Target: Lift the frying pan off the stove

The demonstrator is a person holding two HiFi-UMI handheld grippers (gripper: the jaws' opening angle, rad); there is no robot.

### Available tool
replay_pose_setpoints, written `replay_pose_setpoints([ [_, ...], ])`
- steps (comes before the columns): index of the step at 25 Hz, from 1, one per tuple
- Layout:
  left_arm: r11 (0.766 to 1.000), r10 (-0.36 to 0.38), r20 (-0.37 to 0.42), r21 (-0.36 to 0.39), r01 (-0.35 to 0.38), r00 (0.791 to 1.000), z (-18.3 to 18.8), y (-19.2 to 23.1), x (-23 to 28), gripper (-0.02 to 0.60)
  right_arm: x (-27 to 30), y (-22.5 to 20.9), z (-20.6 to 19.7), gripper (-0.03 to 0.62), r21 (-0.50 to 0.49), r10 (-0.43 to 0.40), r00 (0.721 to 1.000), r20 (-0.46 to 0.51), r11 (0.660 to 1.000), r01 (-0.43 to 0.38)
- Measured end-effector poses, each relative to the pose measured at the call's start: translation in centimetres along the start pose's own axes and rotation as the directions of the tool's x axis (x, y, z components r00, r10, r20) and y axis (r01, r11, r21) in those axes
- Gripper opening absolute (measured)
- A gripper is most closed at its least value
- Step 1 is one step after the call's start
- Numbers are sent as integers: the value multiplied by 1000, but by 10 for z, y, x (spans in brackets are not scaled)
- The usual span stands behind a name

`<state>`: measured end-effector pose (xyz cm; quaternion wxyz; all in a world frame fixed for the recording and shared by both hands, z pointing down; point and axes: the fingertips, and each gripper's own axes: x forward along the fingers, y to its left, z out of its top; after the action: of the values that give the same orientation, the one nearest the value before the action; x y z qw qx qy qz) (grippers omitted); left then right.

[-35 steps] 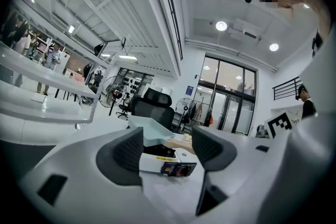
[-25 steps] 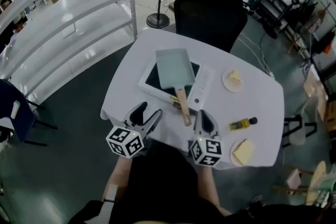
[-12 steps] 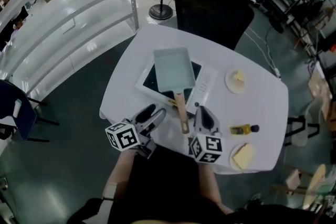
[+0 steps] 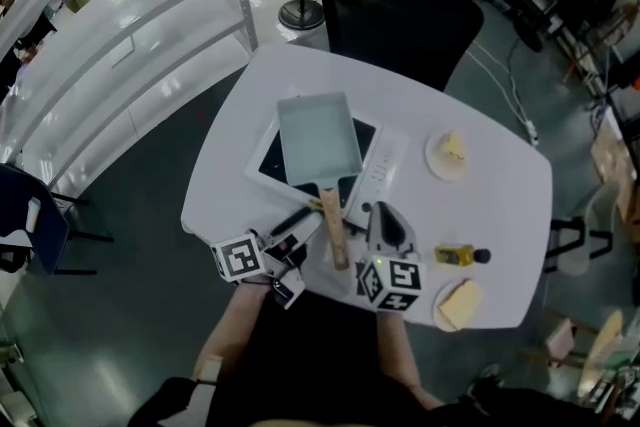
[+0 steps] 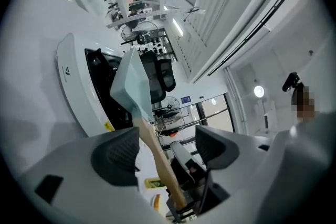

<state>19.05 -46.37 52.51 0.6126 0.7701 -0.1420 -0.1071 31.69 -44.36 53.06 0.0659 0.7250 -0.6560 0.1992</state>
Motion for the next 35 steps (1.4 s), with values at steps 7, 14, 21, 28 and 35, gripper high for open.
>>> replay_pose_setpoints([
  [7,999,45,-107,0,-45,993,-18,21,33,311,13,-16,1,6,13,0,1000,-17,1000,0],
  [14,999,-46,-226,12,50,973,-39,13,68,310,21,-31,-5,6,34,-1,999,-36,999,3],
  [21,997,-68,-280,21,77,957,-46,11,86,303,22,-40,-12,6,56,-1,999,-48,998,4],
  [28,1000,-6,-291,-5,5,957,-46,23,83,114,27,-46,-13,6,64,-8,999,-52,998,11],
  [35,998,20,-338,66,2,941,-47,27,82,104,30,-39,-16,5,58,1,998,-66,998,3],
])
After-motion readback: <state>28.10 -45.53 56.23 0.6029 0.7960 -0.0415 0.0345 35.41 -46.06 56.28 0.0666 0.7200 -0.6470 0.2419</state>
